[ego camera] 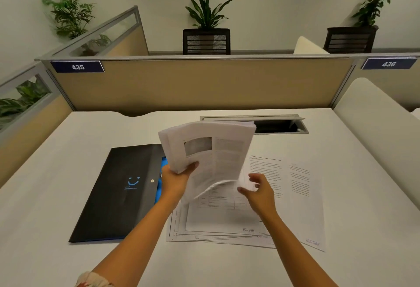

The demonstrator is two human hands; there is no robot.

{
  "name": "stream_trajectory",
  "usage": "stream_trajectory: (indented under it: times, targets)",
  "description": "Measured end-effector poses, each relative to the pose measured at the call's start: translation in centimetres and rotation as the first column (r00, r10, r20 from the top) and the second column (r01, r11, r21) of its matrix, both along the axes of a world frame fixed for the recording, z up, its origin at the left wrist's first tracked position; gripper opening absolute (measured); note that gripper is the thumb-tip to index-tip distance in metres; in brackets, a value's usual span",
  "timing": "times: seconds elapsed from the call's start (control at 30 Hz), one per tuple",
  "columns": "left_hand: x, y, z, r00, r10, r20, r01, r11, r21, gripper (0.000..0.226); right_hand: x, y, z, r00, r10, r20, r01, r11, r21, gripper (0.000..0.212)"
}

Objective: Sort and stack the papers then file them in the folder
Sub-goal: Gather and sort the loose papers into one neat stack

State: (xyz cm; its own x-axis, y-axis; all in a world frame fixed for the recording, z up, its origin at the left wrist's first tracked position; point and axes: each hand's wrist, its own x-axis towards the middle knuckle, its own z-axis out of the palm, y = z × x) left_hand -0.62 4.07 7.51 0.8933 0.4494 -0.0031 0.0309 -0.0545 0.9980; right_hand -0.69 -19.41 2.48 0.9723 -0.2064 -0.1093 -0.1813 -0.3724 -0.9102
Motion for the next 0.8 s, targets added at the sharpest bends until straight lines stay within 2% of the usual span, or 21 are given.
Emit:
stream_trajectory:
  times: [0.07,0.17,0.27,0.33,0.43,0.5,0.6,0.73,0.8]
  targets:
    - [0.1,0.8,0.4,0.997,0.077,0.03,-0.076,0.997,-0.011,0.027,-0.5,-0.1,-1.1,0.989,-0.068,-0.131,0.049,0.989,-0.141,0.075]
    - [0.1,1.8,0.8,0.988,0.139,0.062,-0.139,0.99,-0.005,0.026,-1.2,0.7,-1.6,0.954,-0.096,-0.283,0.014,0.96,-0.278,0.104]
    - [0.2,2.7,0.6,0.981,0.188,0.052,-0.185,0.981,-0.059,0.027,-1.7,2.1,-1.5,0.937,-0.127,-0.326,-0.018,0.912,-0.409,0.123]
    - [0.2,3.1,0.3,0.977,0.213,-0.007,-0.212,0.968,-0.132,0.032,-1.7,2.8,-1.3,0.929,-0.139,-0.343,-0.048,0.874,-0.483,0.125]
    - [0.0,3.6,-0.3,0.967,0.233,-0.102,-0.251,0.939,-0.237,0.052,-1.6,3.5,-1.0,0.917,-0.136,-0.374,-0.08,0.858,-0.507,0.122]
    - [-0.2,3.8,-0.7,0.96,0.239,-0.143,-0.272,0.92,-0.284,0.065,-1.6,3.5,-0.8,0.916,-0.122,-0.383,-0.074,0.886,-0.458,0.12]
    - [-0.4,4.0,-1.1,0.954,0.244,-0.175,-0.287,0.913,-0.291,0.071,-1.6,3.1,-0.8,0.922,-0.109,-0.372,-0.026,0.94,-0.34,0.111]
    - [-0.7,4.4,-1.2,0.952,0.245,-0.183,-0.289,0.914,-0.283,0.067,-2.2,2.3,-1.1,0.951,-0.107,-0.291,0.03,0.966,-0.257,0.068]
    - [-0.7,4.7,-1.2,0.953,0.244,-0.182,-0.288,0.915,-0.281,0.064,-2.5,1.8,-1.2,0.96,-0.106,-0.259,0.056,0.979,-0.194,0.052]
